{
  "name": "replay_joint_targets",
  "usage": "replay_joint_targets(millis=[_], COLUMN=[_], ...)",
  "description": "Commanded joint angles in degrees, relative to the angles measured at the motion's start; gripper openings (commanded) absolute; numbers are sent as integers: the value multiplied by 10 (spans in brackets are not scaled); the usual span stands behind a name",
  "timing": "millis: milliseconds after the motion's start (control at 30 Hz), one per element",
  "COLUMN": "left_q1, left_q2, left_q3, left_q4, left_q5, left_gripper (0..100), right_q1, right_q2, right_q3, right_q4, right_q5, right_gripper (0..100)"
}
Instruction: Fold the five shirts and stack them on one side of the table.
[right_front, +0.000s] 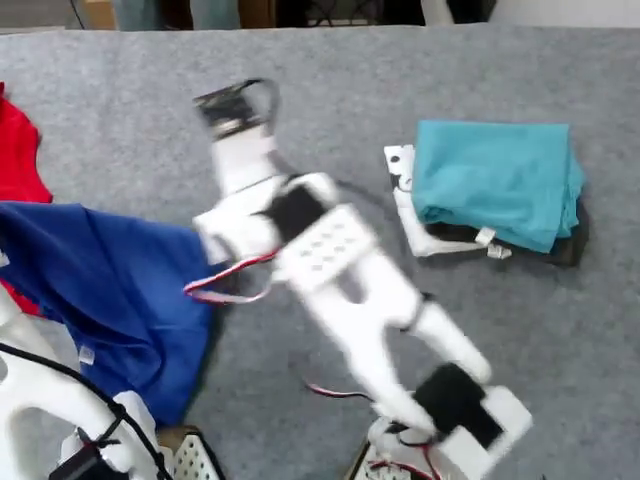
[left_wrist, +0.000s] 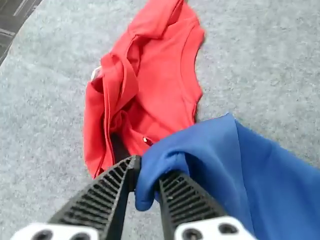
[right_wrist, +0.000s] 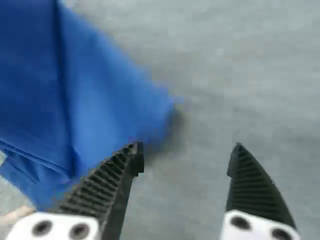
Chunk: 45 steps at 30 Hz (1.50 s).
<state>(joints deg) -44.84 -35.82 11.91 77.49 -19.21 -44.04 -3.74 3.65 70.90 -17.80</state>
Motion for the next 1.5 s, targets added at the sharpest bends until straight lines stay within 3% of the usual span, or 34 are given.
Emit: replay_joint_targets(millis=[0, 233, 433, 667, 833, 1033, 1167, 1267, 1333, 1467], left_q1=[4, 7, 9, 5, 43, 132, 179, 211, 231, 258], left_q2=[-18, -18, -17, -18, -13, -12, -12, -18, -18, -18], left_q3=[6, 9, 27, 73, 60, 22, -24, -29, -21, 36], left_q4=[8, 8, 7, 5, -24, -171, -220, -194, -126, 2], left_q5=[-5, -5, -5, -6, -2, 148, 200, 200, 200, 193], left_gripper=[29, 29, 29, 29, 29, 29, 29, 29, 29, 29], right_q1=[-36, -37, -18, 42, 113, 216, 265, 270, 285, 285], right_q2=[91, 300, 416, 417, 391, 382, 385, 384, 377, 331], right_q3=[-60, -149, -251, -404, -561, -771, -887, -917, -880, -693], right_q4=[-33, -31, -28, 109, 183, 190, 238, 307, 306, 306], right_q5=[-31, -32, -32, -1, 55, 156, 193, 214, 215, 193], right_gripper=[292, 277, 9, 13, 13, 13, 13, 13, 13, 13])
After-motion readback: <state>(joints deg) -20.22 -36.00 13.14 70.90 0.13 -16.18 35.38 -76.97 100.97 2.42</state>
